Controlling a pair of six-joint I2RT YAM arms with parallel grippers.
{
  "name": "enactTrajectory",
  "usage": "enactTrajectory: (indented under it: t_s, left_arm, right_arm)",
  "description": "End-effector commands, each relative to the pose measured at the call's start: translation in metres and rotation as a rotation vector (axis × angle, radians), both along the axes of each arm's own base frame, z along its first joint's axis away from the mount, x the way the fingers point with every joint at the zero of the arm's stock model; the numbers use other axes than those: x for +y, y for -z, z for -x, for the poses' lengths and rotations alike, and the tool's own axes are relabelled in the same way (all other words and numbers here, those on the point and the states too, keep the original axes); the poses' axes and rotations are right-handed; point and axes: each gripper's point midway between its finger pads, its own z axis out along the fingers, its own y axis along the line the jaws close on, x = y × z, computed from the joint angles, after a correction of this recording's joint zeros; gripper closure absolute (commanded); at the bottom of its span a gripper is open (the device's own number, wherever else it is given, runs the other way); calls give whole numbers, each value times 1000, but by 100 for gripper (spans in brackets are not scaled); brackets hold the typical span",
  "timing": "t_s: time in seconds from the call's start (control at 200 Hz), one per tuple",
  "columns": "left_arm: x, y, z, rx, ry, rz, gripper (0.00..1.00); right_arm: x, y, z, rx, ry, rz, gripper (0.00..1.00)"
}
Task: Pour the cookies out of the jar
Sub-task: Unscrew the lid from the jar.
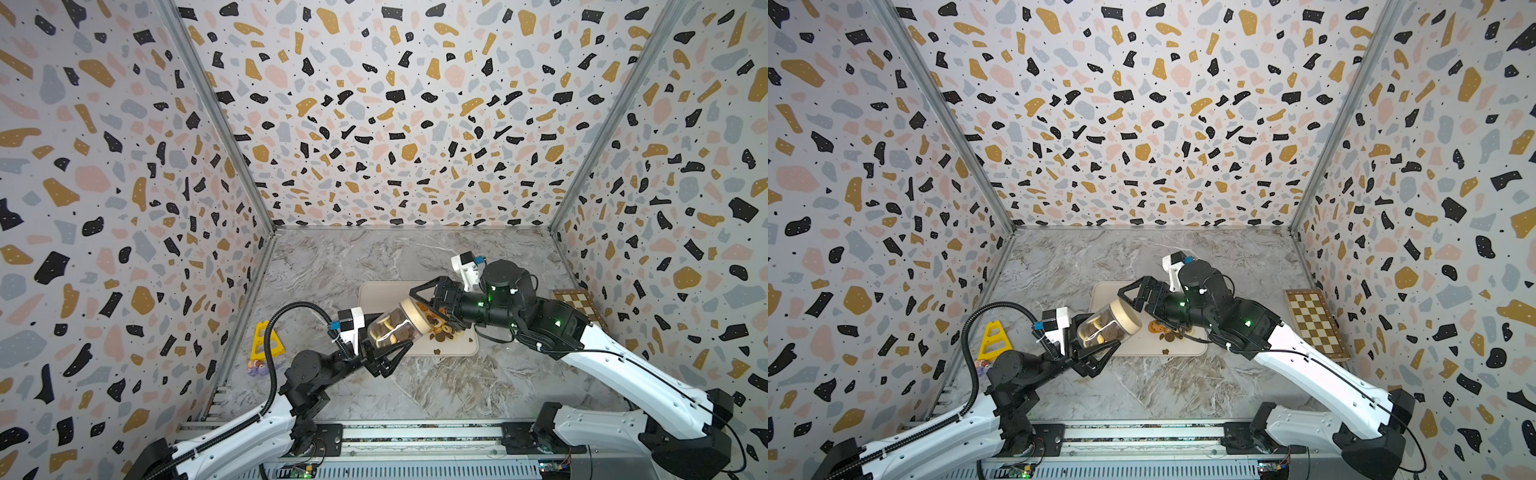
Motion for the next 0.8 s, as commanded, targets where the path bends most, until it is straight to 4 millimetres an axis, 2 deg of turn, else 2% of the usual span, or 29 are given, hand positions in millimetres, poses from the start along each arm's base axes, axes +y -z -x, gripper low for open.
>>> enactTrajectory:
  t_s: [0.0,0.15,0.355,0.556,0.666,0.796]
  left_arm:
    - [15,-62,18,-200,-8,129,100]
    - [16,-61,17,-203,-16,131,100]
    - [18,-62,17,-214,-31,132,100]
    - [19,-63,15,-213,-44,137,100]
    - [21,-64,13,-194,-52,155,100]
    - [24,-69,14,-176,-38,197,100]
  right_arm:
    - [6,-17,10,47,-14,-93,1]
    - [16,-10,16,102,-38,-85,1]
    - [16,-5,20,118,-22,-97,2]
    - [19,-9,23,103,-29,-138,11]
    - [19,-17,21,48,-28,-152,17]
    - [17,-24,18,-34,-24,-154,19]
